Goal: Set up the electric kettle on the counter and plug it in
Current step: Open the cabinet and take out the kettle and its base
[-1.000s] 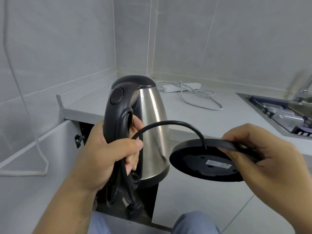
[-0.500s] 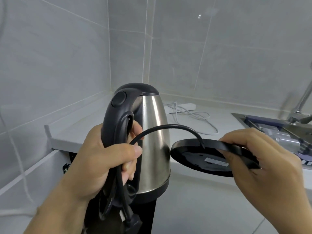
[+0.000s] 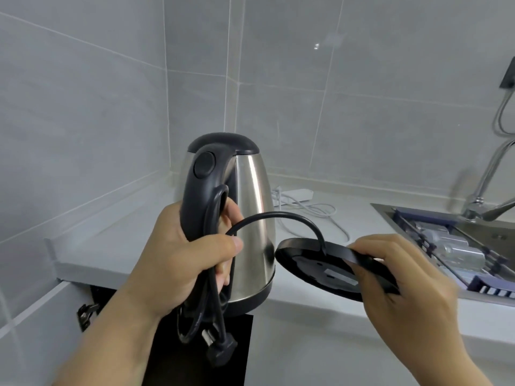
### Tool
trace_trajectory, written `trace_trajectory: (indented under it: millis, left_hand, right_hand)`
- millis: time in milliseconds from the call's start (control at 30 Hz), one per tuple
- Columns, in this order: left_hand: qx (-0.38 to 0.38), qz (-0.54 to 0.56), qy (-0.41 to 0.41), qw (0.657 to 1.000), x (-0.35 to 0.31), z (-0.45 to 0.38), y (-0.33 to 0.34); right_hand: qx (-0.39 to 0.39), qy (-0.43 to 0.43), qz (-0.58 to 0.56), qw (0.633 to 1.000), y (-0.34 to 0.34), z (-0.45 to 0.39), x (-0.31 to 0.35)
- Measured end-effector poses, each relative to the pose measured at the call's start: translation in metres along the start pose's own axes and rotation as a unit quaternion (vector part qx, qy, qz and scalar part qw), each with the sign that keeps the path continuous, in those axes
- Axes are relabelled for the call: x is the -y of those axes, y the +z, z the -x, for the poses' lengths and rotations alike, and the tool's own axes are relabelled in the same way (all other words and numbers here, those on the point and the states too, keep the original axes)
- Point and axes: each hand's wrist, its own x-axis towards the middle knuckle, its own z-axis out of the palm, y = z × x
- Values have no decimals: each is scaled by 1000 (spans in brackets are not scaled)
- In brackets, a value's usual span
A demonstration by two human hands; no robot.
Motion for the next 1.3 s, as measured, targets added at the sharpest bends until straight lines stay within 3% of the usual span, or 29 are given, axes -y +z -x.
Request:
trace_trajectory:
  millis: [633, 833, 1033, 1167, 1300]
  left_hand:
    - [-3, -76, -4, 997, 69, -42, 22]
    - [47, -49, -35, 997, 88, -69, 18]
    - [32, -26, -70, 997, 107, -96, 18]
    - [28, -26, -74, 997, 117, -111, 15]
    - [22, -30, -78, 996, 123, -126, 12]
  right_hand:
    - [6, -16, -2, 1000, 60, 54, -81]
    - [83, 11, 38, 996, 88, 56, -104]
    - [139, 42, 55, 988, 108, 50, -113]
    - [146, 73, 36, 986, 112, 47, -114]
    - [120, 40, 32, 991, 104, 48, -112]
